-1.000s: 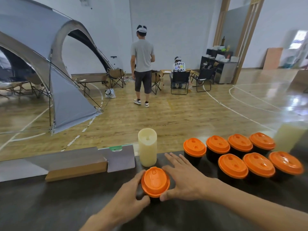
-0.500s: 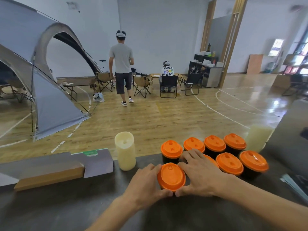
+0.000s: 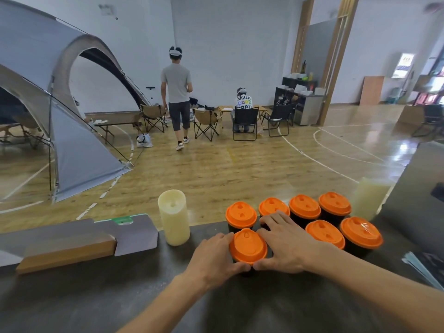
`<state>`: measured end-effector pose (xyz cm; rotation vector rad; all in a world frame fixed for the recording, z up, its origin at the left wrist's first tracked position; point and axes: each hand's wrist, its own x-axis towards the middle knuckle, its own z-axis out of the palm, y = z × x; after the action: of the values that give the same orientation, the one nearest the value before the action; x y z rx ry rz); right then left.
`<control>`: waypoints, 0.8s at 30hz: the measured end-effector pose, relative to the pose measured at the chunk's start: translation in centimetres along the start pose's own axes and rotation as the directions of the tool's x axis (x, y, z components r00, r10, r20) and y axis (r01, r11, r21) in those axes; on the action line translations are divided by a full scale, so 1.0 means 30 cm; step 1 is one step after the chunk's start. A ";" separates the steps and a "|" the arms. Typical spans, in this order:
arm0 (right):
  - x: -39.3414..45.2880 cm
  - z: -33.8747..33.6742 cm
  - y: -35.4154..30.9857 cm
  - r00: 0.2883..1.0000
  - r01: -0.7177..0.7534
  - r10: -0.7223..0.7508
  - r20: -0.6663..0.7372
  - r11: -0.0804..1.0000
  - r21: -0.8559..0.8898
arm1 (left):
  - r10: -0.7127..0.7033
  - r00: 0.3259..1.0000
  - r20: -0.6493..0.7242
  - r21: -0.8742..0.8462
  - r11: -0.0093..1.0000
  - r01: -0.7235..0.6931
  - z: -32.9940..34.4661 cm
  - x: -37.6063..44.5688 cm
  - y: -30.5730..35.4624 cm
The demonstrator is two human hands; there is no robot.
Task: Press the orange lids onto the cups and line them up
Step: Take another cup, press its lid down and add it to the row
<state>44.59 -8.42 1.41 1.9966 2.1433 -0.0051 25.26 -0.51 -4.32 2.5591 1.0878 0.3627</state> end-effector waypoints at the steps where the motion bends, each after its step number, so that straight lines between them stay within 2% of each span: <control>1: 0.000 -0.002 0.002 1.000 0.001 -0.001 0.002 1.000 0.001 | -0.003 1.000 -0.002 -0.007 1.000 0.003 0.002 0.001 0.003; 8: -0.012 -0.002 0.002 1.000 -0.005 0.005 -0.004 1.000 0.007 | -0.029 0.999 0.042 -0.008 1.000 0.029 0.008 -0.006 -0.006; 13: -0.013 -0.042 -0.060 0.985 0.011 -0.009 -0.174 1.000 0.008 | -0.030 1.000 -0.004 0.038 0.999 0.031 -0.034 -0.068 -0.059; 15: 0.005 -0.071 -0.122 0.971 0.062 -0.060 -0.230 0.998 0.004 | -0.022 0.997 -0.073 0.079 0.996 0.028 -0.071 -0.115 -0.103; 19: 0.080 -0.123 -0.316 0.952 0.192 -0.185 -0.245 0.981 0.002 | -0.046 0.978 -0.205 0.149 0.986 0.078 -0.187 -0.245 -0.226; 24: 0.221 -0.167 -0.616 0.904 0.356 -0.339 -0.262 0.934 0.022 | -0.148 0.946 -0.287 0.191 0.959 0.208 -0.345 -0.452 -0.418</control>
<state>25.20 -2.65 2.67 1.6957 2.6736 0.1297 4.32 -0.13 -1.26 2.6238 1.5263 0.5884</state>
